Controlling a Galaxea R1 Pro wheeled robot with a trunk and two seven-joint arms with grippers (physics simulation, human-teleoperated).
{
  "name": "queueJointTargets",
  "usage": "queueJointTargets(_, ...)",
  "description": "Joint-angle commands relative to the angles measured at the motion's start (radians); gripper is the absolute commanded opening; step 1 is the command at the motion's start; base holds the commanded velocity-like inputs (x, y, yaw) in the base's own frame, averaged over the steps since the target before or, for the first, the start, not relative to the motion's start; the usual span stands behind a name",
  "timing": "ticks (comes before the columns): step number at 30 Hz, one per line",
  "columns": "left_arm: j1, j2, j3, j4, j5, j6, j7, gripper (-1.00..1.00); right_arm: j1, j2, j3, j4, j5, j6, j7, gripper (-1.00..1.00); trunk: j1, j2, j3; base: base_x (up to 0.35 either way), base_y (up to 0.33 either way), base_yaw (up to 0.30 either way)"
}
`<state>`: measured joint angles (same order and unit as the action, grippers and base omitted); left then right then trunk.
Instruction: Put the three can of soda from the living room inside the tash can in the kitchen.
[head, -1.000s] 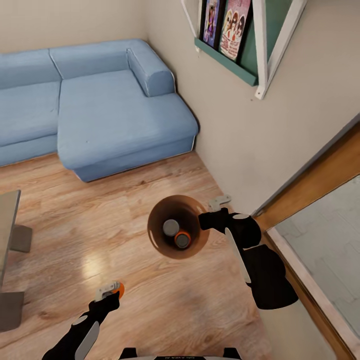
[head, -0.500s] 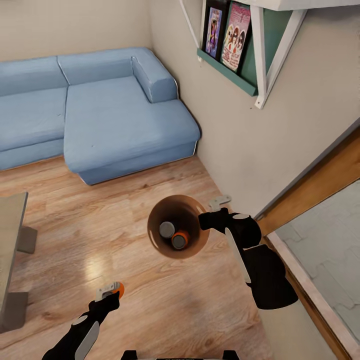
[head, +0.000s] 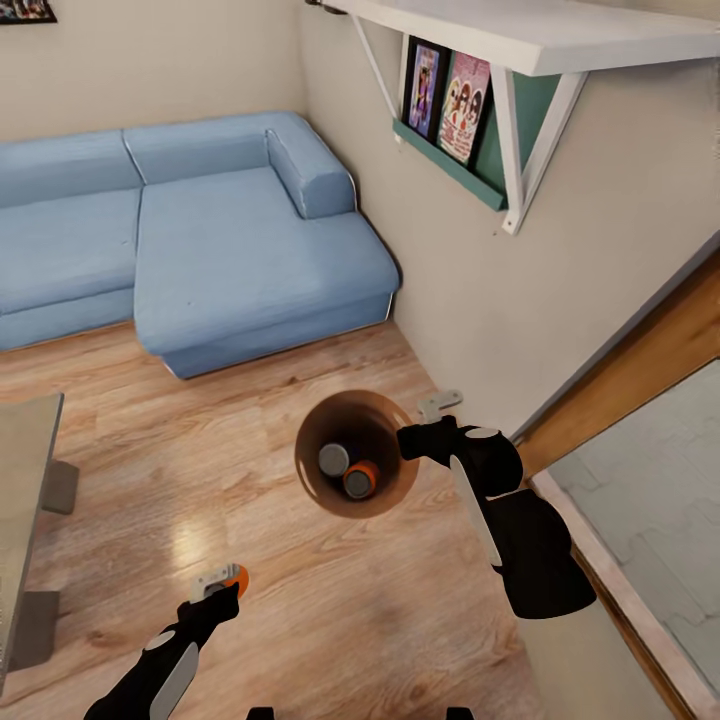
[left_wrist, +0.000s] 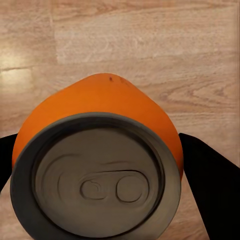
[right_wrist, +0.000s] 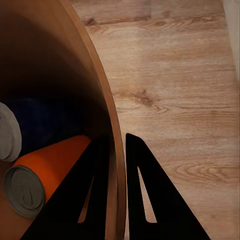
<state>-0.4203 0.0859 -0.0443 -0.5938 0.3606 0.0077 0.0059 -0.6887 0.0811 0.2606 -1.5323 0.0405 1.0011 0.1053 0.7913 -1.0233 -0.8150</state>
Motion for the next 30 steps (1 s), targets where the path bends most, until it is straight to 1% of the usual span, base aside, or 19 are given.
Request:
queueJointTargets(1,0.0,0.0,0.0,0.0,0.0,0.0,0.0,-1.0,0.0,0.0,0.0,0.0,-0.021,0.001,0.007,-1.0,-0.004,0.007,0.005,0.0,0.0,0.0)
queueJointTargets(6,0.0,0.0,0.0,0.0,0.0,0.0,0.0,-1.0,0.0,0.0,0.0,0.0,-0.021,0.001,0.007,-1.0,-0.023,0.042,0.029,0.0,0.0,0.0)
queueJointTargets(8,0.0,0.0,0.0,-0.002,0.0,0.0,-0.005,-1.0,0.0,0.0,0.0,0.0,-0.021,0.001,0.007,-1.0,-0.023,0.042,0.032,0.0,0.0,0.0)
queueJointTargets(10,0.0,0.003,0.001,-0.01,0.001,0.001,-0.019,-1.0,0.0,0.0,0.0,0.001,-0.02,0.001,0.007,-1.0,-0.023,0.042,0.033,0.0,0.0,0.0)
queueJointTargets(12,0.0,0.018,0.004,-0.053,0.003,0.006,-0.062,-1.0,0.003,0.0,0.0,0.006,-0.019,0.0,0.006,-1.0,-0.023,0.042,0.034,0.0,0.0,0.0)
queueJointTargets(14,0.0,0.055,0.007,-0.111,0.007,0.018,-0.154,-1.0,0.011,0.0,0.0,0.013,-0.018,-0.001,0.005,-1.0,-0.023,0.042,0.035,0.0,0.0,0.0)
queueJointTargets(15,0.0,0.066,0.008,-0.12,0.008,0.028,-0.189,-1.0,0.012,0.0,0.0,0.015,-0.018,-0.001,0.005,-1.0,-0.023,0.042,0.035,0.0,0.0,0.0)
queueJointTargets(16,0.0,0.101,0.011,-0.14,0.01,0.091,-0.353,-1.0,0.016,0.0,0.011,0.03,-0.017,-0.002,0.005,-1.0,-0.023,0.042,0.035,0.0,0.0,0.0)
queueJointTargets(17,0.0,0.113,0.013,-0.144,0.01,0.118,-0.419,-1.0,0.017,0.0,0.021,0.037,-0.016,-0.003,0.005,-1.0,-0.023,0.042,0.035,0.0,0.0,0.0)
queueJointTargets(18,0.0,0.136,0.025,-0.151,0.01,0.17,-0.548,-1.0,0.018,0.0,0.048,0.056,-0.015,-0.003,0.003,-1.0,-0.023,0.042,0.035,0.0,0.0,0.0)
queueJointTargets(19,0.0,0.148,0.037,-0.153,0.01,0.191,-0.608,-1.0,0.019,0.0,0.061,0.068,-0.014,-0.004,0.003,-1.0,-0.023,0.042,0.035,0.0,0.0,0.0)
queueJointTargets(20,0.0,0.172,0.07,-0.157,0.01,0.223,-0.705,-1.0,0.02,0.0,0.081,0.094,-0.013,-0.005,0.001,-1.0,-0.023,0.042,0.035,0.0,0.0,0.0)
queueJointTargets(21,0.0,0.182,0.089,-0.16,0.01,0.235,-0.741,-1.0,0.02,0.0,0.089,0.107,-0.012,-0.006,0.0,-1.0,-0.023,0.042,0.035,0.0,0.0,0.0)
queueJointTargets(22,0.0,0.199,0.128,-0.168,0.009,0.252,-0.794,-1.0,0.021,0.0,0.1,0.133,-0.011,-0.007,-0.001,-1.0,-0.023,0.042,0.035,0.0,0.0,0.0)
queueJointTargets(24,0.0,0.239,0.188,-0.196,0.01,0.28,-0.851,-1.0,0.021,0.0,0.112,0.175,-0.01,-0.01,-0.002,-1.0,-0.023,0.042,0.035,0.0,0.0,0.0)
queueJointTargets(25,0.0,0.274,0.209,-0.21,0.011,0.318,-0.879,-1.0,0.021,0.0,0.116,0.197,-0.009,-0.011,-0.002,-1.0,-0.023,0.042,0.035,0.0,0.0,0.0)
queueJointTargets(27,0.0,0.292,0.217,-0.219,0.011,0.346,-0.909,-1.0,0.021,0.0,0.117,0.207,-0.009,-0.011,-0.003,-1.0,-0.023,0.042,0.035,0.0,0.0,0.0)
queueJointTargets(28,0.0,0.304,0.222,-0.231,0.01,0.369,-0.949,-1.0,0.021,0.0,0.118,0.213,-0.009,-0.011,-0.003,-1.0,-0.023,0.042,0.035,0.0,0.0,0.0)
queueJointTargets(30,0.0,0.316,0.227,-0.247,0.009,0.39,-1.007,-1.0,0.021,0.0,0.119,0.219,-0.009,-0.012,-0.004,-1.0,-0.023,0.042,0.035,0.0,0.0,0.0)
